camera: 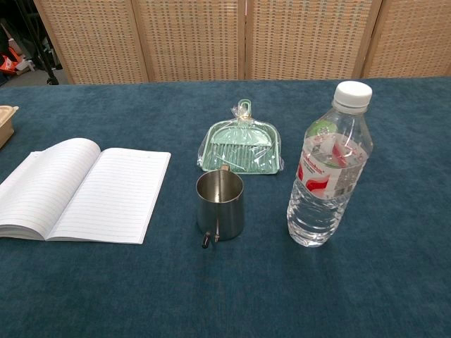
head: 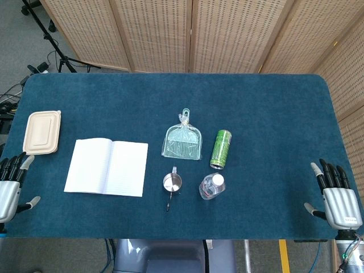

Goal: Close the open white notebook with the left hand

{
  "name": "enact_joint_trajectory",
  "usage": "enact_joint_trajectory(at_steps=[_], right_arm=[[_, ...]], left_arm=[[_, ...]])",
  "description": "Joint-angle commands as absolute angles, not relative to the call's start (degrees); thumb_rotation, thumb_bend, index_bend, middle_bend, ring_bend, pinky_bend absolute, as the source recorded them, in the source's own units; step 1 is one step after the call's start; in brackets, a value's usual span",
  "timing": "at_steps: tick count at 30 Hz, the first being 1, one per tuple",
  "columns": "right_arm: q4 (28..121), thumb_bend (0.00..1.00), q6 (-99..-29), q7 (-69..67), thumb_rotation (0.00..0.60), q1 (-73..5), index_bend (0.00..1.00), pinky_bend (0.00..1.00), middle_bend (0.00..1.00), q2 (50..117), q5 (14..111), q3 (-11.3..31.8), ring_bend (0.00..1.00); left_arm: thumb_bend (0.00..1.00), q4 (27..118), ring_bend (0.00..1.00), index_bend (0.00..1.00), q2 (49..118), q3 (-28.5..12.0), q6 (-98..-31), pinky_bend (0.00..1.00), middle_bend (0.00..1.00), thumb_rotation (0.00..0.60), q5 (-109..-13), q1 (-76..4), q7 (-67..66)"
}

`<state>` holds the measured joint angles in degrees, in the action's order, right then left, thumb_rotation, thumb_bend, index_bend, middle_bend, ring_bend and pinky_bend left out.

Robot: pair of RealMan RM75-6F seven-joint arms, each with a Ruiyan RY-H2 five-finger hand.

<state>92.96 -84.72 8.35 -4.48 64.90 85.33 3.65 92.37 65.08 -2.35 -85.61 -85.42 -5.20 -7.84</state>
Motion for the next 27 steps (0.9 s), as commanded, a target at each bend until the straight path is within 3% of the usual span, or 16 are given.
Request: enact_joint_trajectory(at_steps=[1,27], right_arm=[[93.01,0.00,-84.67,8.42,0.600,-4.50,0.00,0.00,0.00,64.92,85.40,3.59,0.00],[93.26,0.00,-84.54,8.77,0.600,-4.60,0.00,0.00,0.00,65.13,85.27,3.66,0.00]], left_arm=[[0.02,92.41,0.00,0.00,65.06,-2.37,-85.66,0.00,0.00,0.600,-85.42,-5.17,-7.77],[0.02,92.21,0.00,0.00,66.11,-2.09,-84.28,0.00,0.00,0.600,-85.81,-5.98,-8.42]])
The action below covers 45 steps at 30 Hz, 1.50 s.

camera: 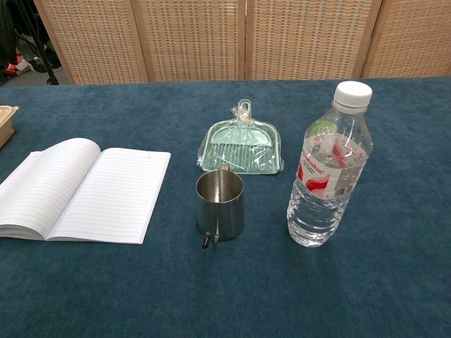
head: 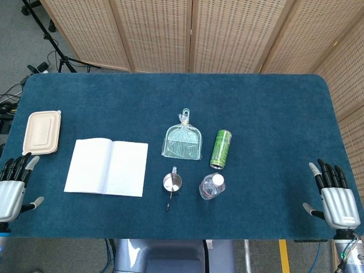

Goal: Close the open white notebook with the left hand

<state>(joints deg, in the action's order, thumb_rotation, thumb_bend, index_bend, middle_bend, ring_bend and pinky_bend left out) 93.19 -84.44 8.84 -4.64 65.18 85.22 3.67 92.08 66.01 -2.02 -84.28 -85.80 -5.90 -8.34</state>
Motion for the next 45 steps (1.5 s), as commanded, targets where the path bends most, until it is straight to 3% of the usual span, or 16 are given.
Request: enact_joint_trajectory(at_steps=[1,9,29,45], right_arm=[[93.29,0.00,-84.60,8.73,0.600,-4.57,0.00,0.00,0.00,65.11,85.32,3.66,0.00],[93.66,0.00,-84.61,8.73,0.600,-4.69,0.00,0.00,0.00,65.19,86.24,3.31,0.00],[93.98,0.00,-85.03,6.53,0.600,-4.63,0.00,0.00,0.00,64.74,87.52,2.94,0.00],[94.09,0.00,-85.71,5.52,0.600,-4.42,0.00,0.00,0.00,64.43,87.95,3.00,0.00]], left_arm=[[0.02,92.25,0.00,0.00,66.16,-2.14,-84.30,0.00,0.00,0.600,-85.82,-6.03,-8.44],[0.02,91.47,0.00,0.00,68.13,-2.51,-81.97,0.00,0.00,0.600,-85.82,-7.89,-10.09],[0.04,83.67,0.00,0.00,80.64,-2.60,-69.56,0.00,0.00,0.600,-80.53,-15.02,-20.58],[0.05,80.75,0.00,0.00,83.88,-2.65,-69.83,0.00,0.00,0.600,-80.36,-16.48,-22.09]])
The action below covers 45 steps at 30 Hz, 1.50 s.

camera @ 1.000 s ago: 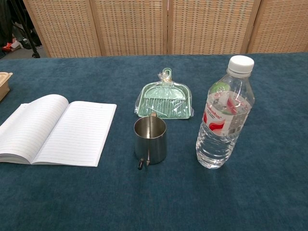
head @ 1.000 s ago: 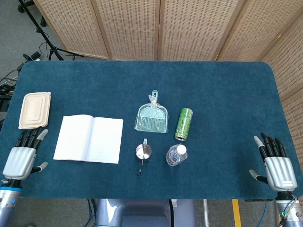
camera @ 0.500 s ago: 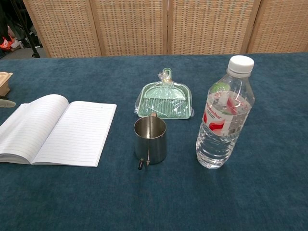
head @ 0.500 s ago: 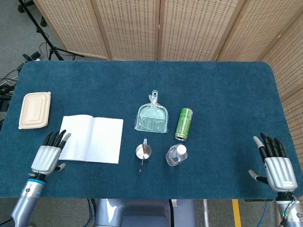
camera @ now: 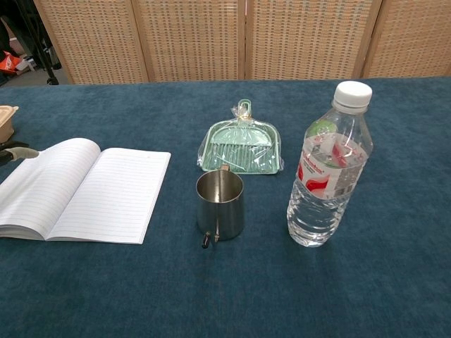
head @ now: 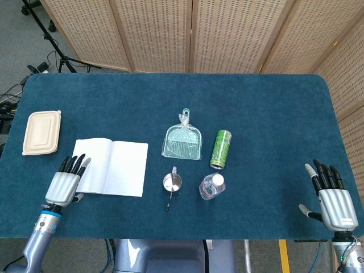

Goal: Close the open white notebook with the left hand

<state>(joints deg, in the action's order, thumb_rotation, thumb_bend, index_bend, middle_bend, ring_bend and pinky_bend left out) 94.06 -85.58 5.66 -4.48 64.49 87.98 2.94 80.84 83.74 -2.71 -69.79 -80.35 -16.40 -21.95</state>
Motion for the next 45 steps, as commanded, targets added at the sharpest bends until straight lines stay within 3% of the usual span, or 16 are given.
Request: enact_joint_trajectory(at_steps=[1,27,35,45], right_arm=[[94.10,0.00,-85.74,5.47,0.600,-4.40,0.00,0.00,0.00,64.41,87.94,3.01,0.00],[94.41,0.00,-85.76,4.35,0.600,-4.30,0.00,0.00,0.00,64.11,87.87,3.07,0.00],[94.48,0.00,-85.90,3.91,0.600,-4.23,0.00,0.00,0.00,63.96,88.11,3.01,0.00],[94.57,0.00,-85.72,3.96,0.600,-4.30,0.00,0.00,0.00,63.95,88.27,2.91,0.00]], left_arm=[[0.05,80.73,0.00,0.00,83.92,-2.64,-69.84,0.00,0.00,0.600,-80.34,-16.52,-22.11],[0.06,77.21,0.00,0.00,86.91,-1.82,-69.56,0.00,0.00,0.600,-80.38,-18.40,-24.62],[0.14,74.33,0.00,0.00,88.28,-1.84,-70.84,0.00,0.00,0.600,-81.19,-18.61,-25.42],[0.32,74.40,0.00,0.00,89.00,-1.05,-76.18,0.00,0.00,0.600,-86.49,-18.38,-24.01]])
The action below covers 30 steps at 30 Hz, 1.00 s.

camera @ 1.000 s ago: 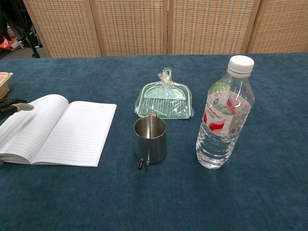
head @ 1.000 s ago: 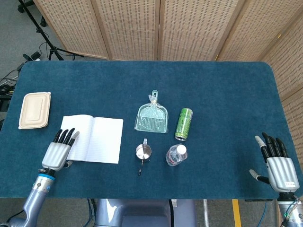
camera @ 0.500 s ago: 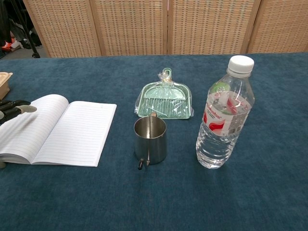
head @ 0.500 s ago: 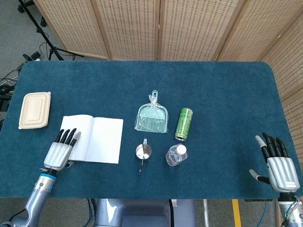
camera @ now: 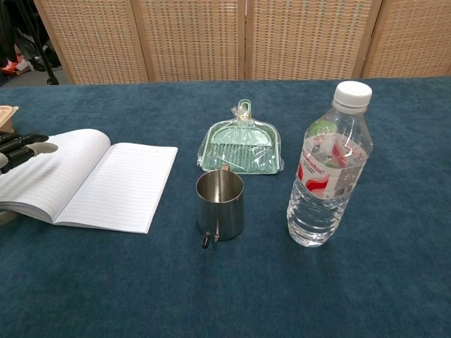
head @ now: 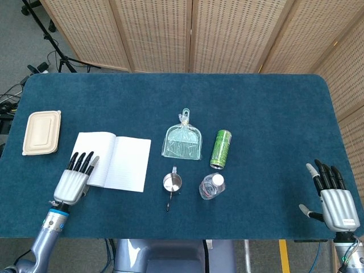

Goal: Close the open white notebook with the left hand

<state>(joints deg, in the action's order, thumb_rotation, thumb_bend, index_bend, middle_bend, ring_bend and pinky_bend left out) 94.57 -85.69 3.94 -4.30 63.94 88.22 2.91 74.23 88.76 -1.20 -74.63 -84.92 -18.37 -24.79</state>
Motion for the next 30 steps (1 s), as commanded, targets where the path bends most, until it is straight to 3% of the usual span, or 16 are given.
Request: enact_joint_trajectory(at_steps=[1,12,23,30], right_arm=[[94.59,0.00,-85.75,3.98,0.600,-4.29,0.00,0.00,0.00,63.95,88.32,2.89,0.00],[94.64,0.00,-85.83,3.85,0.600,-4.24,0.00,0.00,0.00,63.86,88.42,2.87,0.00],[94.66,0.00,-85.89,3.59,0.600,-4.18,0.00,0.00,0.00,63.74,88.35,2.90,0.00],[94.53,0.00,-85.55,3.50,0.600,-4.19,0.00,0.00,0.00,63.55,88.05,2.86,0.00]], left_arm=[[0.32,74.37,0.00,0.00,89.09,-1.07,-76.70,0.00,0.00,0.600,-87.06,-18.44,-23.66],[0.28,73.41,0.00,0.00,90.88,-2.21,-82.66,0.00,0.00,0.600,-92.83,-19.58,-19.96],[0.06,72.75,0.00,0.00,93.16,-3.32,-88.49,0.00,0.00,0.600,-96.97,-20.22,-15.29],[0.06,74.08,0.00,0.00,90.54,-1.41,-89.42,0.00,0.00,0.600,-96.17,-17.77,-13.21]])
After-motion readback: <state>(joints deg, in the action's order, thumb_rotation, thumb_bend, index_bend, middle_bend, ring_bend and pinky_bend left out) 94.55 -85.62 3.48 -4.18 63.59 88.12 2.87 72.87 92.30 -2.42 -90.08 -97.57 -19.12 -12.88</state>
